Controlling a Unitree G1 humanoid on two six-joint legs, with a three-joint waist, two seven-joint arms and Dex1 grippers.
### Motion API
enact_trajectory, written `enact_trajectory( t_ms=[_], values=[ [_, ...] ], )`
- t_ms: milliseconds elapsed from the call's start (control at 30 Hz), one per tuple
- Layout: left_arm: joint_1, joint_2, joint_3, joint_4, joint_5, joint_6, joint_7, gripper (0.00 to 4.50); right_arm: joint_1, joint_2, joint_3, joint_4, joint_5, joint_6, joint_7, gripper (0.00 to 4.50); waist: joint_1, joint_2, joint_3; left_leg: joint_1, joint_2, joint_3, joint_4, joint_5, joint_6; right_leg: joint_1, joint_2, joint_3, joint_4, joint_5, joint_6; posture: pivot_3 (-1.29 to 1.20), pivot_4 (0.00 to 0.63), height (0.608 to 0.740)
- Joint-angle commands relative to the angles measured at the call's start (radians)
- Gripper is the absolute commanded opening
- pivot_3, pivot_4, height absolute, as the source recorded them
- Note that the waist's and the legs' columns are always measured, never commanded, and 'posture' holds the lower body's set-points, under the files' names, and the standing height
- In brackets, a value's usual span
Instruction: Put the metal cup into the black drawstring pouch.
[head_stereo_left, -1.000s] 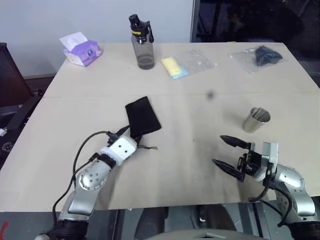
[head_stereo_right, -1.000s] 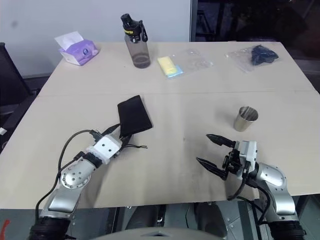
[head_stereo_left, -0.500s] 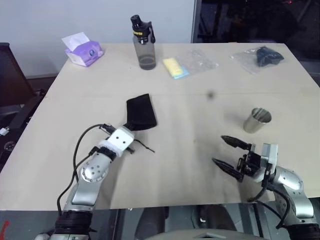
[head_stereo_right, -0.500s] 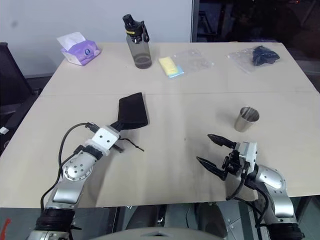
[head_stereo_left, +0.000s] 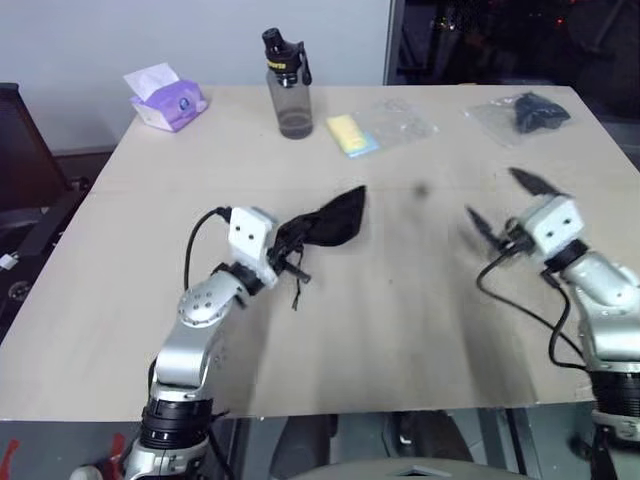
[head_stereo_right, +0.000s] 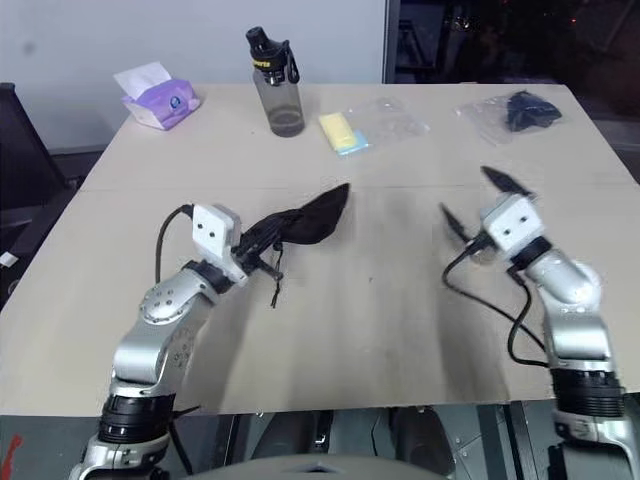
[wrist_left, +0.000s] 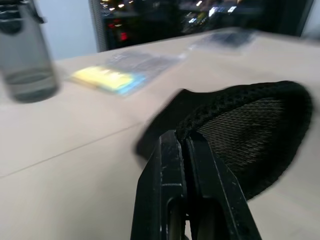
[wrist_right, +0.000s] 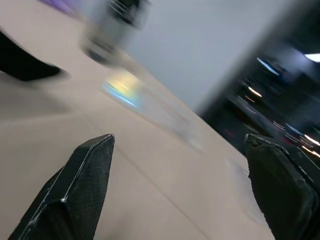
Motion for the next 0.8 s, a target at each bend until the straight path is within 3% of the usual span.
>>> enact_trajectory(
  t_ms=[33,267,600,700,800],
  values=[
    [-0.054,-0.016,0.044,-0.051,-0.092,0.126,0.041,0.08,0.06,-0.007,-0.027,-0.037,0.036,0.051,-0.008,4.25,-0.002,0.0,0.0,0.0,0.0,-0.001,0.0,0.0,0.0,0.0,0.001,0.0,0.0,0.0,0.0,0.0,0.15,0.74],
    [-0.115,-0.024,0.043,-0.018,-0.13,0.198,0.05,0.08,0.144,-0.015,-0.012,-0.03,0.073,0.041,0.019,4.25,-0.017,0.0,0.0,0.001,0.0,0.002,0.001,0.0,0.0,0.0,0.001,0.002,0.0,0.0,-0.001,0.0,0.15,0.74],
    [-0.134,-0.023,0.01,-0.01,-0.143,0.213,0.002,0.08,0.188,-0.092,0.034,-0.021,0.055,0.226,0.06,4.25,-0.014,-0.002,-0.001,0.001,0.0,0.002,0.001,0.0,0.0,0.001,0.001,0.002,0.0,-0.002,-0.004,0.0,0.15,0.74],
    [-0.136,-0.024,0.013,-0.007,-0.144,0.216,0.001,0.0,0.191,-0.097,0.033,-0.042,0.062,0.227,0.061,3.36,-0.014,-0.002,-0.001,0.001,0.0,0.001,0.001,0.0,0.0,0.0,0.001,0.002,0.0,-0.002,-0.004,0.0,0.15,0.74],
    [-0.136,-0.024,0.015,-0.005,-0.145,0.218,0.0,0.0,0.183,-0.092,0.032,-0.065,0.069,0.234,0.055,1.99,-0.014,-0.002,-0.001,0.001,0.0,0.002,0.001,0.0,0.0,0.0,0.001,0.003,0.0,-0.002,-0.004,0.0,0.15,0.74]
  ],
)
